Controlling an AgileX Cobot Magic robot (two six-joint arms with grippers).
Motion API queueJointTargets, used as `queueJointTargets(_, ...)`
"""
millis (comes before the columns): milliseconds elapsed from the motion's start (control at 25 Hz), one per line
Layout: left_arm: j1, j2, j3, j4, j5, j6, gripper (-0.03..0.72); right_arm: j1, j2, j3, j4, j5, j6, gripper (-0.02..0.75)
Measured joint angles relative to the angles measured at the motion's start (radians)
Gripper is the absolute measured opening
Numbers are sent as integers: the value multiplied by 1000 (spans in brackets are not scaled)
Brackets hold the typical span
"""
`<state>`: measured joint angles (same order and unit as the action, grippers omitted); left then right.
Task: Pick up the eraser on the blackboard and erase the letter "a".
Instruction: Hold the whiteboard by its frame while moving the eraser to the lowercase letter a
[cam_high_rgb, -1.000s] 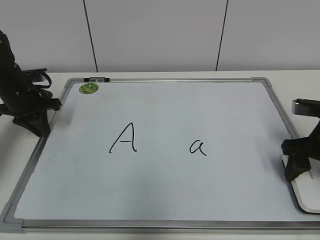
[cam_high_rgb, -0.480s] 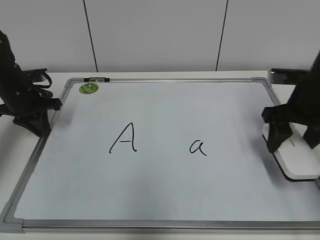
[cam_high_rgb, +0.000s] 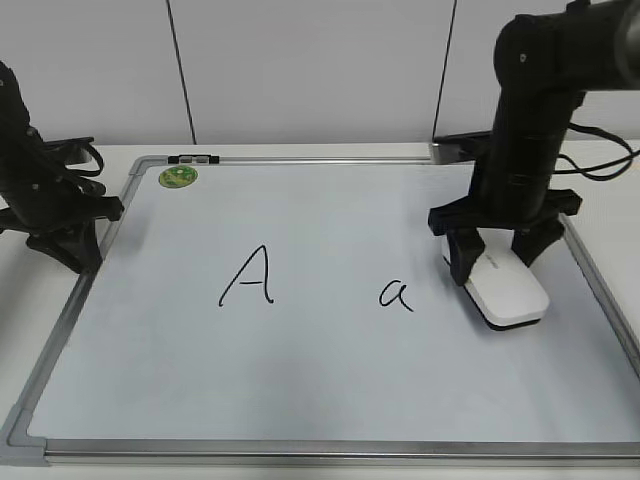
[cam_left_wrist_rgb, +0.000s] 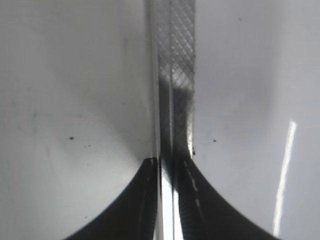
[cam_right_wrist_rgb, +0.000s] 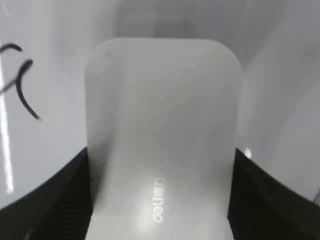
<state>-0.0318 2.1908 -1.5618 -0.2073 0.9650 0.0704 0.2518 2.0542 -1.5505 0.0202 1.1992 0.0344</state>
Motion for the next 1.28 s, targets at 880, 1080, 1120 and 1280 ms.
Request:
queueJointTargets(880,0,2,0,-2,2,0,108,100,241,-290,23,44,10,522)
queueJointTargets(1080,0,2,0,-2,2,0,108,168,248,-297,23,38,10,522)
queueJointTargets(1120,0,2,0,-2,2,0,108,189,253,-302,23,38,10,522)
queueJointTargets(1280,0,2,0,-2,2,0,108,245,263,-312,35,38,8,522)
